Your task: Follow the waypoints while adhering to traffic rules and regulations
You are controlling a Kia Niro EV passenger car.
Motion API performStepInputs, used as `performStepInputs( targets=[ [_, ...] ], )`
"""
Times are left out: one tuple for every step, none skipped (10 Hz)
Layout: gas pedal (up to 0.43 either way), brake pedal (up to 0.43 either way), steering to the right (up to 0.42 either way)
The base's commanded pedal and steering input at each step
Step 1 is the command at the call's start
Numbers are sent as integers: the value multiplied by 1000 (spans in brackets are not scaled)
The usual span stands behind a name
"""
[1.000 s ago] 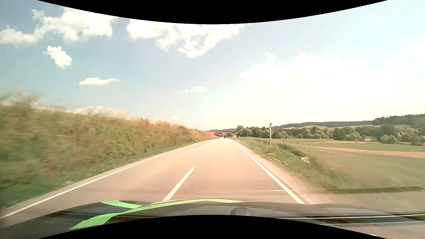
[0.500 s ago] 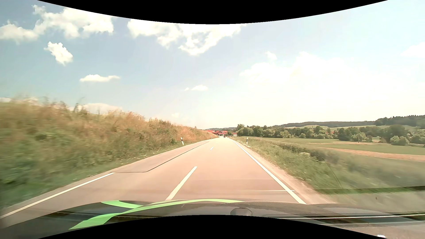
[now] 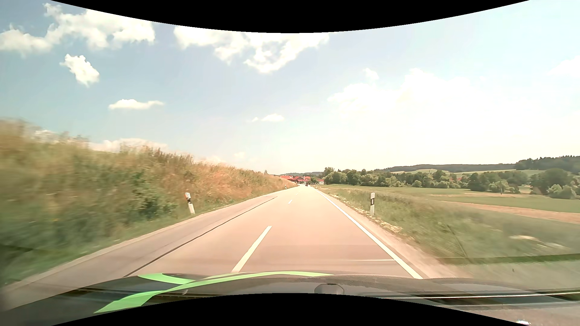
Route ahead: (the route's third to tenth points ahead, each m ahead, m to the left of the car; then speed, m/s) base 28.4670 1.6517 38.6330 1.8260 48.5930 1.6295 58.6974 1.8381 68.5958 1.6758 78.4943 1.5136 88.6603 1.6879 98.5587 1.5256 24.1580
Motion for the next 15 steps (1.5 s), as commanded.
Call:
performStepInputs(
  targets=[
    [248,0,-2],
    [248,0,-2],
    [248,0,-3],
    [248,0,-3],
    [248,0,-1],
    [248,0,-1],
    [248,0,-1],
    [248,0,-1],
    [248,0,-1],
    [228,0,-1],
    [228,0,-1],
    [220,0,-1],
    [209,0,-1],
    [209,0,-1],
    [197,0,-1]
  ],
)
